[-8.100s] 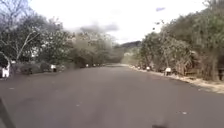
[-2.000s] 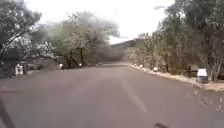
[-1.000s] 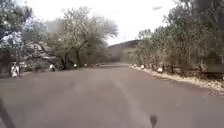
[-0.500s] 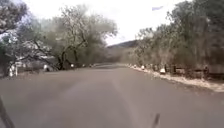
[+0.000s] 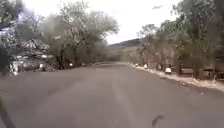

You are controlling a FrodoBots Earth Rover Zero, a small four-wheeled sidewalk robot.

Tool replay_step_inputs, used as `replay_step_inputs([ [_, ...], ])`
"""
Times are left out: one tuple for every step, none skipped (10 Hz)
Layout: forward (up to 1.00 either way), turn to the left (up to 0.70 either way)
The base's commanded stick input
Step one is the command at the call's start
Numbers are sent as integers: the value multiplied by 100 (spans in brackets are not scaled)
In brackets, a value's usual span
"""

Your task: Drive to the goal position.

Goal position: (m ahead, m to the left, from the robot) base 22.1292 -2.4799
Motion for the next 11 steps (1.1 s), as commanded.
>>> replay_step_inputs([
  [100, 0],
  [100, 0],
  [100, 0],
  [100, 0],
  [100, 0],
  [100, 0],
  [100, 0],
  [100, 0],
  [100, 0],
  [100, 1],
  [100, 2],
])
